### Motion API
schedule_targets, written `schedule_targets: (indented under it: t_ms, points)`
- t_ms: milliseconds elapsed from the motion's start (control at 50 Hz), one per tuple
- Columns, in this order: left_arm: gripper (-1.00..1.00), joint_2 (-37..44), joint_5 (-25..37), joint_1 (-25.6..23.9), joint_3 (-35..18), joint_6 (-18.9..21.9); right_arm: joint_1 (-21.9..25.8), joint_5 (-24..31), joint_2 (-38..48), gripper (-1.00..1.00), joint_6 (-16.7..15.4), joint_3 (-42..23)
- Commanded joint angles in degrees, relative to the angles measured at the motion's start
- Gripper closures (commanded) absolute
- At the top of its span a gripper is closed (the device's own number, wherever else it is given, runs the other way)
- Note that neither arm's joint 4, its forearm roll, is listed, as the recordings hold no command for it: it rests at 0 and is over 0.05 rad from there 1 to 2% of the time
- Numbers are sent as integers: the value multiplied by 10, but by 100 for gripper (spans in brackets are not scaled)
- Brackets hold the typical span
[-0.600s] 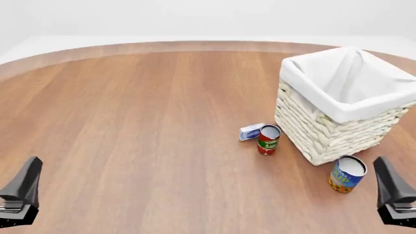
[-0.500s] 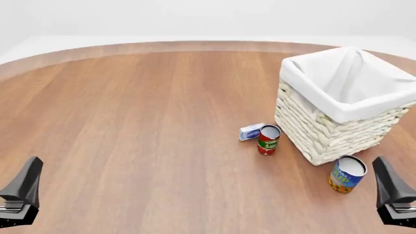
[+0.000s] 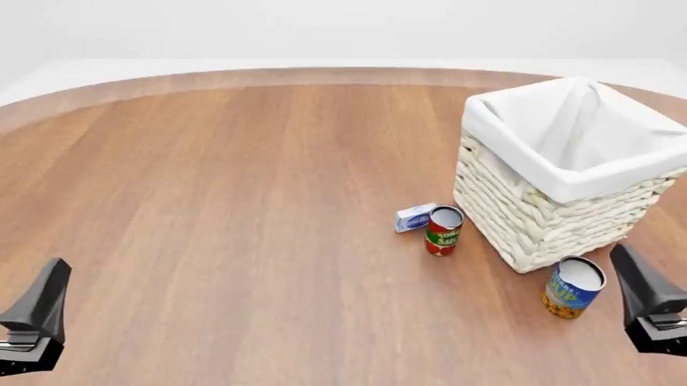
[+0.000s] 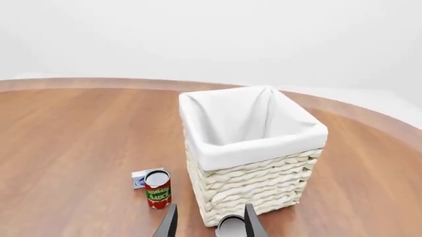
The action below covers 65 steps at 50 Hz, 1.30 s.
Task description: Pick up the alphabet soup and the cream cheese box, and put them in the basket.
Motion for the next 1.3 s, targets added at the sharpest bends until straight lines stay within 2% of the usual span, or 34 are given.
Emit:
schedule_targets:
  t_ms: [20, 40, 60, 140, 180, 220, 260, 280, 340, 380, 440, 460, 480, 520, 560, 580, 640, 680, 700, 720, 760, 840, 960, 1000, 1060, 1080, 1100, 1180, 1220, 1300]
  points:
    - [-100, 0, 0, 0, 0, 0, 27, 2, 66, -100, -32, -48]
    - [-100, 0, 0, 0, 0, 0, 25, 3, 67, -100, -37, -54]
    - [-100, 0, 0, 0, 0, 0, 27, 6, 77, -100, -26, -61]
    - [-100, 0, 0, 0, 0, 0, 36, 10, 104, -100, -21, -75]
    - [-100, 0, 0, 0, 0, 0, 40, 8, 144, -100, -4, -83]
    - [-100, 0, 0, 0, 0, 0, 68, 13, 122, -100, -46, -84]
    - [-100, 0, 0, 0, 0, 0, 62, 10, 146, -100, -18, -87]
    - [-100, 0, 0, 0, 0, 0, 60, 7, 142, -100, -55, -88]
    - [-100, 0, 0, 0, 0, 0, 61, 12, 150, -100, -48, -101]
    - [-100, 0, 0, 0, 0, 0, 66, 17, 154, -100, -74, -110]
    - [-100, 0, 0, 0, 0, 0, 70, 33, 163, -100, -67, -130]
    - [-100, 0, 0, 0, 0, 0, 75, 39, 161, -100, -96, -135]
    - [-100, 0, 0, 0, 0, 0, 74, 40, 162, -100, -102, -138]
    - [-100, 0, 0, 0, 0, 0, 65, 41, 169, -100, -104, -148]
    - [-100, 0, 0, 0, 0, 0, 48, 48, 191, -100, -84, -161]
    - [-100, 0, 0, 0, 0, 0, 51, 47, 183, -100, -95, -162]
    - [-100, 0, 0, 0, 0, 0, 56, 61, 195, -100, -88, -177]
    - [-100, 0, 0, 0, 0, 0, 86, 56, 180, -100, -129, -174]
    - [-100, 0, 0, 0, 0, 0, 105, 55, 176, -100, -137, -173]
    - [-100, 0, 0, 0, 0, 0, 95, 57, 181, -100, -135, -174]
    - [-100, 0, 0, 0, 0, 0, 109, 56, 186, -100, -144, -175]
    - [-100, 0, 0, 0, 0, 0, 117, 61, 211, -100, -141, -194]
    - [-100, 0, 0, 0, 0, 0, 125, 69, 261, -100, -117, -227]
    - [-100, 0, 0, 0, 0, 0, 129, 70, 266, -100, -124, -234]
    - [-100, 0, 0, 0, 0, 0, 132, 78, 286, -100, -117, -256]
    - [-100, 0, 0, 0, 0, 0, 131, 76, 296, -100, -127, -259]
    - [-100, 0, 0, 0, 0, 0, 132, 82, 310, -100, -109, -269]
    - [-100, 0, 0, 0, 0, 0, 158, 103, 331, -100, -98, -303]
    - [-100, 0, 0, 0, 0, 0, 156, 107, 348, -100, -92, -316]
    - [-100, 0, 0, 0, 0, 0, 170, 118, 364, -100, -100, -328]
